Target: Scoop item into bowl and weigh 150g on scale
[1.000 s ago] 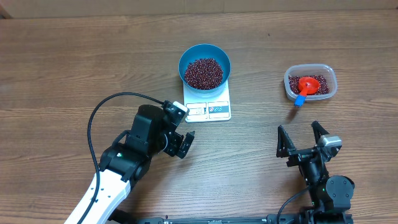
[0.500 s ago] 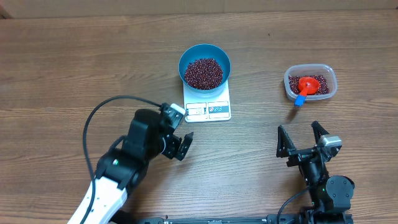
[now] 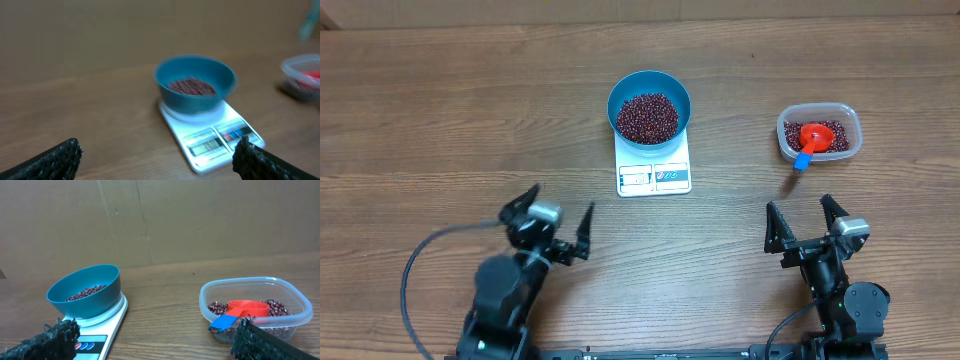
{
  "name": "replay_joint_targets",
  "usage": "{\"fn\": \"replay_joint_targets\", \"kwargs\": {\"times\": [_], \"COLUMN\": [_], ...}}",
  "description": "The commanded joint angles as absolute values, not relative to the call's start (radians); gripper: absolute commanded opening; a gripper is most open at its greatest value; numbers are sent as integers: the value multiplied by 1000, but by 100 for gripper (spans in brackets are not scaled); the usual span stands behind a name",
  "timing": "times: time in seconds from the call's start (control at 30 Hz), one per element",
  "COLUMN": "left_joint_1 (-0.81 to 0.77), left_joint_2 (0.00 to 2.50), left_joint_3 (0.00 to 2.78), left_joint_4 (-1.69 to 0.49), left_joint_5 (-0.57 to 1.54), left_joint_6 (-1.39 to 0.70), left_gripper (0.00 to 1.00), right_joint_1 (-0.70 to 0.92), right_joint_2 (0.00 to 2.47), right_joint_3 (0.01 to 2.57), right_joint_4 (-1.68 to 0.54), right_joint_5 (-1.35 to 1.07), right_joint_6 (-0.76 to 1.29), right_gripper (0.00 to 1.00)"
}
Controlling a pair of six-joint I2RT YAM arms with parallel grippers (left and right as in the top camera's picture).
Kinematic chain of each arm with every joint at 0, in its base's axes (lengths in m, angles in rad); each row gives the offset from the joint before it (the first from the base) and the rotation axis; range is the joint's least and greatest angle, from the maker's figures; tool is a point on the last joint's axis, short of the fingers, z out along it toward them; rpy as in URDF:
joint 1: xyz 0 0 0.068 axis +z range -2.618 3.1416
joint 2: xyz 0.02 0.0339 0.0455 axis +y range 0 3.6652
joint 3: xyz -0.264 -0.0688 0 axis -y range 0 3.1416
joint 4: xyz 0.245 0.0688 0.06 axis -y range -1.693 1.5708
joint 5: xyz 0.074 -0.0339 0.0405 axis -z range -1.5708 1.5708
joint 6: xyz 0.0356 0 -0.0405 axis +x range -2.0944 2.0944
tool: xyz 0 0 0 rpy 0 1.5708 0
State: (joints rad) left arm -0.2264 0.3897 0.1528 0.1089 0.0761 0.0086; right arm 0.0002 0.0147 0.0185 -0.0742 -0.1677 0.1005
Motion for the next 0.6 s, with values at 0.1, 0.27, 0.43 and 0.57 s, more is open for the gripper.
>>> {"fn": "replay_joint_targets", "kwargs": {"times": [0.1, 0.27, 0.43, 0.57], "left_joint_1": [-117, -71, -40, -30], "left_joint_2": [183, 76, 4, 3], "left_joint_3": [30, 5, 4, 5], "left_joint_4": [142, 88, -30, -74], "left_joint_5": [31, -36, -60, -56], "left_joint_6": [-15, -15, -11, 0], "left_gripper": [100, 100, 99, 100], "right_joint_1": [6, 6, 6, 6], "right_joint_2": [2, 2, 2, 2], "right_joint_3": [8, 8, 8, 8], "right_joint_4": [-69, -69, -69, -69], "right_joint_5": [-157, -157, -157, -157], "right_joint_6": [100, 100, 100, 100], "right_gripper": [100, 100, 100, 100]}}
